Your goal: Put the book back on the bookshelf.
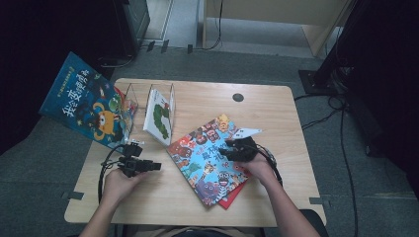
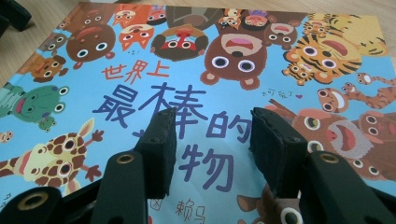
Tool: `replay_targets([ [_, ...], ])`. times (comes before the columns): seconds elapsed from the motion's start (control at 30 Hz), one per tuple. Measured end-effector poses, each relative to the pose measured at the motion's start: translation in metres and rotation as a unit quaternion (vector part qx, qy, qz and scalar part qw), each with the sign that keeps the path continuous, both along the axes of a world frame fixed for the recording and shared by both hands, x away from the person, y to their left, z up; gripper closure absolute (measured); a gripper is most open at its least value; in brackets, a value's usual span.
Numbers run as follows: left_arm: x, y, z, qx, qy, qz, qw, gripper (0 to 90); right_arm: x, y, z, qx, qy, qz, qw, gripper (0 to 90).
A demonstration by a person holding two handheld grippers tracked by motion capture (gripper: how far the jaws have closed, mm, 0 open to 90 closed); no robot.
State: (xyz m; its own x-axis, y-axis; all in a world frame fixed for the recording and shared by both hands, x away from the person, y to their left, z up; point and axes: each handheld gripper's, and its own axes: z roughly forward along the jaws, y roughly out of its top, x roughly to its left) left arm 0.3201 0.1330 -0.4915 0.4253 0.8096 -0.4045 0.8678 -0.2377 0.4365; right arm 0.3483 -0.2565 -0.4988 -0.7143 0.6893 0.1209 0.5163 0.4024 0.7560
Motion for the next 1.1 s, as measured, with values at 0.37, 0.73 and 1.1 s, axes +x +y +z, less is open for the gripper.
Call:
replay_targets([
  [0.37, -0.006, -0.002, -0.002, -0.003, -0.02, -0.003, 0.9998, 46.0, 0.002, -0.004, 0.0, 0.001, 0.003, -0.017, 0.9998, 51.5],
  [0.73, -0.006, 0.001, -0.002, -0.009, -0.01, 0.01, 0.9999, 50.3, 0.002, -0.009, 0.001, -0.004, -0.006, -0.028, 0.9996, 65.8],
  [1.1, -0.004, -0.015, 0.004, -0.013, -0.011, 0.005, 0.9998, 47.7, 0.001, -0.018, 0.002, -0.01, -0.009, -0.029, 0.9995, 82.9],
])
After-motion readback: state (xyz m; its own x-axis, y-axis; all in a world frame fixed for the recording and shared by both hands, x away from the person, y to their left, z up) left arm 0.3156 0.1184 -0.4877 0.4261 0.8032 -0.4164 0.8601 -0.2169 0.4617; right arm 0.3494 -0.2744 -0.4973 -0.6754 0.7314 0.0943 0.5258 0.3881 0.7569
